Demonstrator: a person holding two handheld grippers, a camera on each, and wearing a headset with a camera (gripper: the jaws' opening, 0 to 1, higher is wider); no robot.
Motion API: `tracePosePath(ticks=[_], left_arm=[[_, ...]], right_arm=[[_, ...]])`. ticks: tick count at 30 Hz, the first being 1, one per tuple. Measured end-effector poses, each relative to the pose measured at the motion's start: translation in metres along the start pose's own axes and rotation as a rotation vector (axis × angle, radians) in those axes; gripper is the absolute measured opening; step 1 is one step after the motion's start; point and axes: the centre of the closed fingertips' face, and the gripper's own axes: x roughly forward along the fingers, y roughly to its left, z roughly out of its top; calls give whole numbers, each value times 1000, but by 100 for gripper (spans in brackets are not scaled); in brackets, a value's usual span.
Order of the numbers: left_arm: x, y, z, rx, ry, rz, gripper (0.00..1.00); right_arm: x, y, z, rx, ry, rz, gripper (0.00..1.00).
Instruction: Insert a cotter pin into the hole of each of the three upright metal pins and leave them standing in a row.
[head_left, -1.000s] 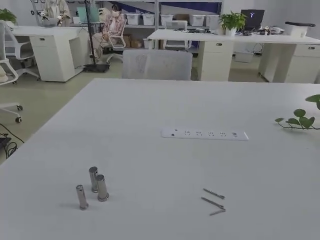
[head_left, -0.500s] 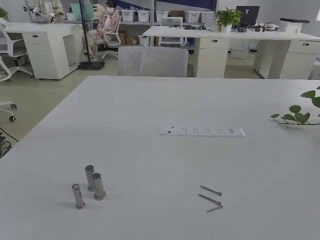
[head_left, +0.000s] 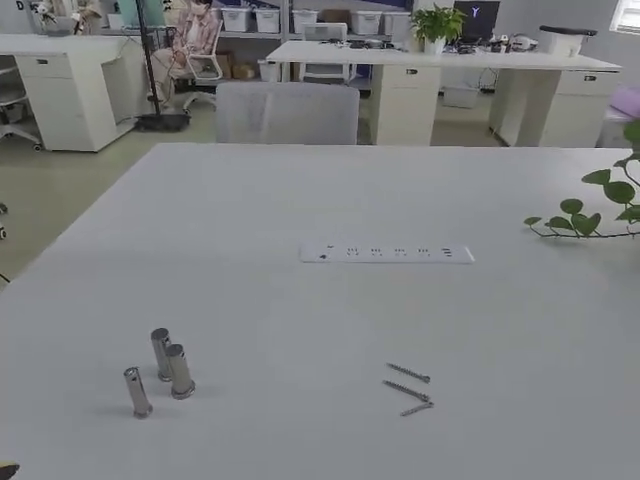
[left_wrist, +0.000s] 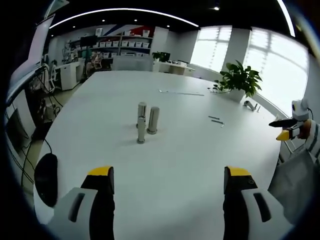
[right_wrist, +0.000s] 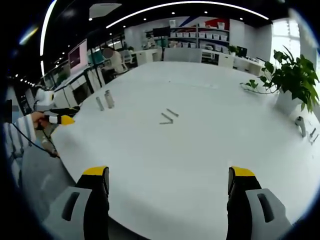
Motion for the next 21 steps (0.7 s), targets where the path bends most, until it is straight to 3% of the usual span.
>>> tracePosePath(ticks=[10, 21], left_arm=[[14, 6, 4, 23, 25, -22, 89], [34, 23, 31, 26, -10, -23, 80]], right_arm=[[0, 0, 2, 4, -5, -5, 100], [3, 3, -2, -3, 12, -3, 100]])
